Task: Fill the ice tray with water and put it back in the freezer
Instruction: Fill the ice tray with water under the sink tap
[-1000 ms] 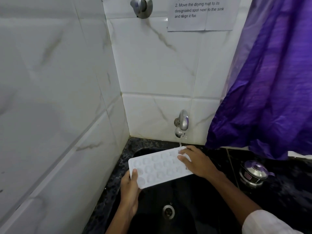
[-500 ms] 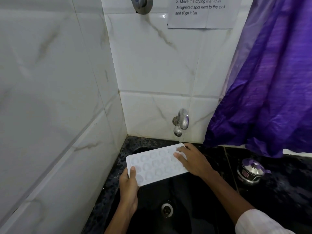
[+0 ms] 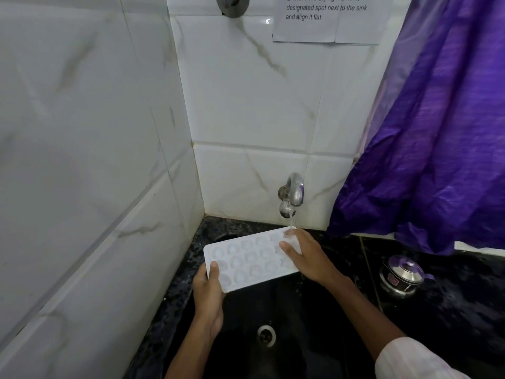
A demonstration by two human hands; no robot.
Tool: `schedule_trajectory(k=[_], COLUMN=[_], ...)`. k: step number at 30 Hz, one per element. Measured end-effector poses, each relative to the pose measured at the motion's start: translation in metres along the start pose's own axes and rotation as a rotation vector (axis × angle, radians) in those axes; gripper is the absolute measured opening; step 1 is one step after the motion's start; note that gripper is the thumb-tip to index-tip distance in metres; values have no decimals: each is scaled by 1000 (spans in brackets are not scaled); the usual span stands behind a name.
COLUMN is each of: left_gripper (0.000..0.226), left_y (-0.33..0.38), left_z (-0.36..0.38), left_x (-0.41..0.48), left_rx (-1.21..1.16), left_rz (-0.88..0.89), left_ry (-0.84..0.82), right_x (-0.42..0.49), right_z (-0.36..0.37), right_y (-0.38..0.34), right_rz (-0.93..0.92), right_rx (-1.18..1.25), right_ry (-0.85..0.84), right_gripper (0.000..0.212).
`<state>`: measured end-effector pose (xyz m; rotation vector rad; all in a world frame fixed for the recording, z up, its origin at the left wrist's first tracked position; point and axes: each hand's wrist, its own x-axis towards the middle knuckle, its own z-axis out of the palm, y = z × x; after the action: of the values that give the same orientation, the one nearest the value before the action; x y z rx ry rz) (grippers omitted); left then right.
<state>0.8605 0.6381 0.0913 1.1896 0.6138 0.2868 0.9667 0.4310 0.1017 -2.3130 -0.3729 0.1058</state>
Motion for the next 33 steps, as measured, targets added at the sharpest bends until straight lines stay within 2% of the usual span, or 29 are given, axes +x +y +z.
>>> schedule_trajectory(k=[4, 11, 25, 33], left_gripper=[29, 30, 31, 31], left_y=[4, 10, 7, 8], left_z=[1, 1, -1, 0], left_x=[3, 15, 14, 9], left_rx=[-21, -14, -5, -20], left_rz=[5, 15, 1, 6], left_ry=[8, 19, 35, 21], right_x=[-5, -6, -4, -5], right_z=[-4, -6, -13, -14], right_y=[3, 6, 5, 4], right_rz=[20, -53, -95, -89], right_rx=[55, -41, -350, -342], right_ry=[-1, 15, -33, -45], right_gripper=[54, 36, 46, 46])
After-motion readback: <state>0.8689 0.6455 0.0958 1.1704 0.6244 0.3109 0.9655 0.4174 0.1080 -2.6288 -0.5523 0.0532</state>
